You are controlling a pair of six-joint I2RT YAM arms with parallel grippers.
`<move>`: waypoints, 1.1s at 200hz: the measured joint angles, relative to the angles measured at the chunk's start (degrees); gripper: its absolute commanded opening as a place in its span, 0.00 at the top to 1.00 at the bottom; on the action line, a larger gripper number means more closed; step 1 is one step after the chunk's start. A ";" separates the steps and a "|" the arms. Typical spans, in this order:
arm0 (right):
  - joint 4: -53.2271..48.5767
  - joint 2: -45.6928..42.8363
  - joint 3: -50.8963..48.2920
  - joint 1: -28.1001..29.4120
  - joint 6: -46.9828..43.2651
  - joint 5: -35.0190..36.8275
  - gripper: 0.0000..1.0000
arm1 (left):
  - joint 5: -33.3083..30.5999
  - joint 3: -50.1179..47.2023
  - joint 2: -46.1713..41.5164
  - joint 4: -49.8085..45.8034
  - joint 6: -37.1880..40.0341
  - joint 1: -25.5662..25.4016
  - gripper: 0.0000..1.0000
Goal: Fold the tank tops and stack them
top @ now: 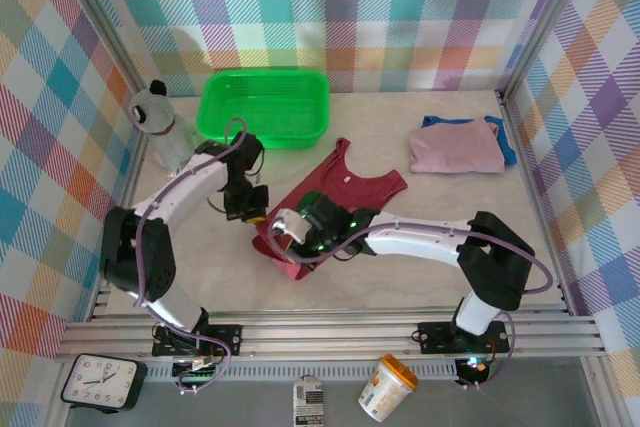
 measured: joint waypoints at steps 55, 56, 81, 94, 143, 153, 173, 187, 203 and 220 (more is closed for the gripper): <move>0.24 -1.84 -4.09 -14.64 1.90 -8.31 0.95 | 1.84 17.03 15.32 0.20 -0.02 -1.79 1.00; 0.24 -1.81 -4.09 -14.82 1.92 -8.41 0.95 | 1.92 17.44 15.72 0.20 -0.02 -1.81 1.00; 0.24 -1.81 -4.07 -19.65 1.86 -11.45 0.95 | 2.89 23.58 21.24 0.09 -0.20 -1.97 1.00; 0.02 -1.81 -3.93 -21.11 1.77 -12.55 0.95 | 3.48 26.86 23.47 0.07 -0.42 -2.01 1.00; -0.35 0.59 -2.29 -26.47 0.57 -16.09 0.94 | 5.01 34.67 29.42 0.11 -0.81 -2.08 1.00; -0.42 1.55 -2.23 -27.47 0.31 -16.22 0.94 | 5.03 35.67 30.64 0.07 -0.90 -2.14 0.99; -0.61 3.26 -2.21 -29.24 0.02 -16.52 0.94 | 5.35 37.27 32.96 0.46 -1.36 -2.23 0.99; -0.72 4.31 -2.01 -30.27 -0.28 -16.52 0.94 | 5.42 38.75 34.38 0.50 -1.95 -2.36 0.99; -0.81 4.87 -1.84 -31.17 -0.68 -16.50 0.94 | 6.08 41.07 36.06 0.92 -2.36 -2.54 0.98; -0.55 4.87 -1.84 -32.26 -0.83 -16.52 0.94 | 6.54 43.36 37.46 1.68 -2.54 -2.95 0.97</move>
